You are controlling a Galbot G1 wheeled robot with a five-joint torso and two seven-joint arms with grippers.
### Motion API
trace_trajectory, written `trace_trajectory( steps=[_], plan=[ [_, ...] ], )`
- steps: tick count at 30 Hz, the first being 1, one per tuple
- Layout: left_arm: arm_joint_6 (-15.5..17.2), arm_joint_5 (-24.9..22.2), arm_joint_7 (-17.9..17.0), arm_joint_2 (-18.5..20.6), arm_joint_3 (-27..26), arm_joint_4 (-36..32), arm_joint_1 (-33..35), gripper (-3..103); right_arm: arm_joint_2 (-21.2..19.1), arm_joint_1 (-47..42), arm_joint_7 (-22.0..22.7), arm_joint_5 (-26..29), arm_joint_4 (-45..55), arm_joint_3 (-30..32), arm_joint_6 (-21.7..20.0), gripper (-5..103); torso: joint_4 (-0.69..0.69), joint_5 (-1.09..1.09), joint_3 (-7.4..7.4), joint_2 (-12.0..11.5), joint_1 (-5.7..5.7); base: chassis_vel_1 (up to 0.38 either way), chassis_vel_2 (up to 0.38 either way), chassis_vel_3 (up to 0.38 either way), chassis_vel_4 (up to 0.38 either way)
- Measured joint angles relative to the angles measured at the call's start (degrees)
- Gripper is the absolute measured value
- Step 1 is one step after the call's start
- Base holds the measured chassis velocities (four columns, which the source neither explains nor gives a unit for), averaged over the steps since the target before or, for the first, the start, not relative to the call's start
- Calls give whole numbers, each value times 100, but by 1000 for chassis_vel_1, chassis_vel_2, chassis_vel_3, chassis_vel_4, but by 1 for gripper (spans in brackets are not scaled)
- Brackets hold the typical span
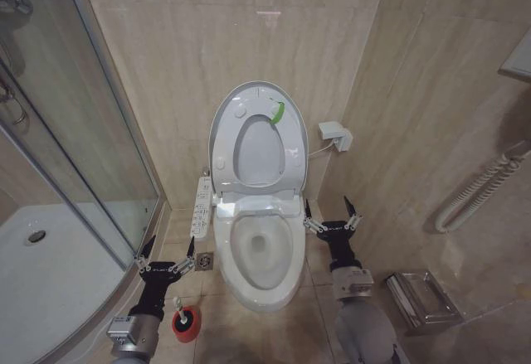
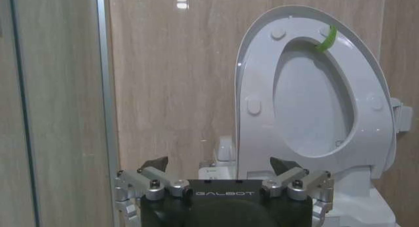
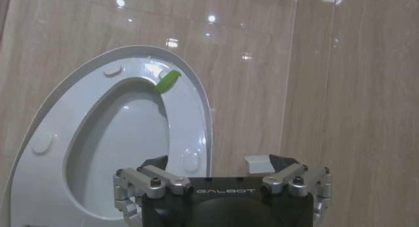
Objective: Open the toilet lid, clean the toilet bowl with a toilet brush, close the toilet lid, and flush.
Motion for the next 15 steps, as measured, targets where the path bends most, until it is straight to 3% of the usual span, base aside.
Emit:
trace_trajectory(
  steps=[15],
  plan=[
    [0, 0, 0, 0, 0, 0, 0, 100, 0, 0, 0, 0, 0, 0, 0, 100, 0, 0, 0, 0, 0, 0, 0, 0, 0]
  ],
)
